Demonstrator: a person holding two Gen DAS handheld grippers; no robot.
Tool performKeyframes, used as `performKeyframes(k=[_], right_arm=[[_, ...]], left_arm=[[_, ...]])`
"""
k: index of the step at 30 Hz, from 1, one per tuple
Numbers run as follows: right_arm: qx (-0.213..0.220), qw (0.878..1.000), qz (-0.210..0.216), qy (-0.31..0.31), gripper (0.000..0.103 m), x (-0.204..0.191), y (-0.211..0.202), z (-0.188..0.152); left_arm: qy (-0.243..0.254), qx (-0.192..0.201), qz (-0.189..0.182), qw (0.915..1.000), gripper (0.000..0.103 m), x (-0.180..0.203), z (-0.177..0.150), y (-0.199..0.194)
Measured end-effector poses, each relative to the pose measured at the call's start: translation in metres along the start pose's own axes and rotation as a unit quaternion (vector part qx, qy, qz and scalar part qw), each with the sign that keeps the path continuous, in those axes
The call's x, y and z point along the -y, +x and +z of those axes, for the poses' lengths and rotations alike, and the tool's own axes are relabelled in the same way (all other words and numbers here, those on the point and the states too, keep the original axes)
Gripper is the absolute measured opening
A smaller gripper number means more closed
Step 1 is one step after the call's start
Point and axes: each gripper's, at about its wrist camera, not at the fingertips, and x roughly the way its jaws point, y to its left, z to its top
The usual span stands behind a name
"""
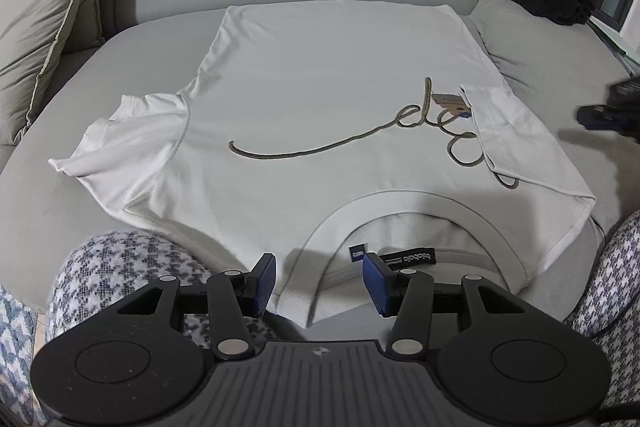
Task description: Fold clothes
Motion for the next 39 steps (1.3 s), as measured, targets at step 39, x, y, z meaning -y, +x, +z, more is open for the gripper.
performKeyframes(k=[39], right_arm=[[-0.073,0.991,-0.043,-0.107,0.025,-0.054,0.011,-0.067]], left_arm=[[0.020,-0.008,0.045,0.9987,0.048,0.002,0.023,0.043]])
